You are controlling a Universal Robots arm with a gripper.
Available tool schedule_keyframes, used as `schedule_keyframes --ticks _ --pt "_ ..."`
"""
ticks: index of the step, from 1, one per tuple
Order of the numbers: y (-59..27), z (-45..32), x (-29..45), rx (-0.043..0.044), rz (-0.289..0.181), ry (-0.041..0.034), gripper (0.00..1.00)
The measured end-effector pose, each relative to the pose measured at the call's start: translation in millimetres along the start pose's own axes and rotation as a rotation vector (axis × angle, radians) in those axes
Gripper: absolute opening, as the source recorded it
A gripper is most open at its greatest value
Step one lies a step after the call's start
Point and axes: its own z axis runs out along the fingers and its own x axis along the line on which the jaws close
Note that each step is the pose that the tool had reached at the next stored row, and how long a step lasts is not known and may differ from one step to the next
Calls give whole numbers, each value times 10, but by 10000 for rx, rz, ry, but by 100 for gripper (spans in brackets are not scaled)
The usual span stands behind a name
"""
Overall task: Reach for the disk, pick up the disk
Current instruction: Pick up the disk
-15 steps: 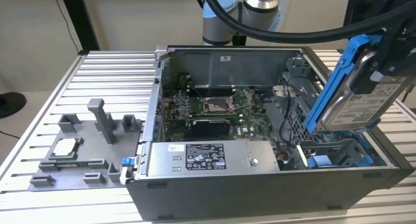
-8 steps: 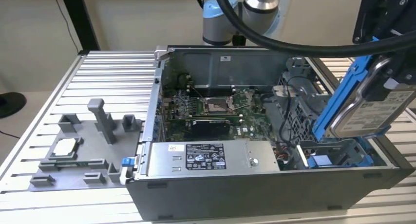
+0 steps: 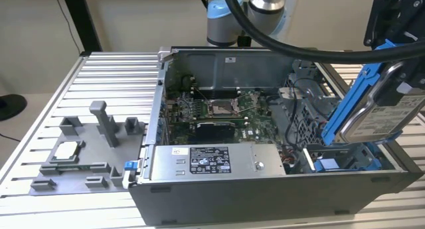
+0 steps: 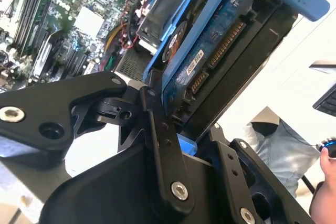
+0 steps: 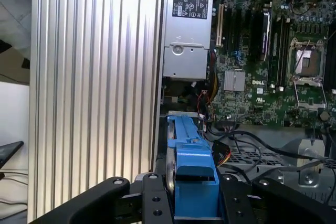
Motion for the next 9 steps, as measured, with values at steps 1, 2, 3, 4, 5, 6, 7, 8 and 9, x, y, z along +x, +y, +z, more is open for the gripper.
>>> schedule_keyframes --ticks 1,2,3,4,5,6,7,8,9 --pt "0 0 0 0 0 0 0" --pt "0 0 0 0 0 0 0" --pt "0 0 0 0 0 -1 0" --pt "0 0 0 0 0 -1 0" --pt "0 1 0 0 0 -1 0" --pt "0 1 0 0 0 -1 0" --pt "0 0 0 0 0 -1 0" --pt "-1 1 0 0 0 -2 0" --pt "-1 1 0 0 1 -2 0"
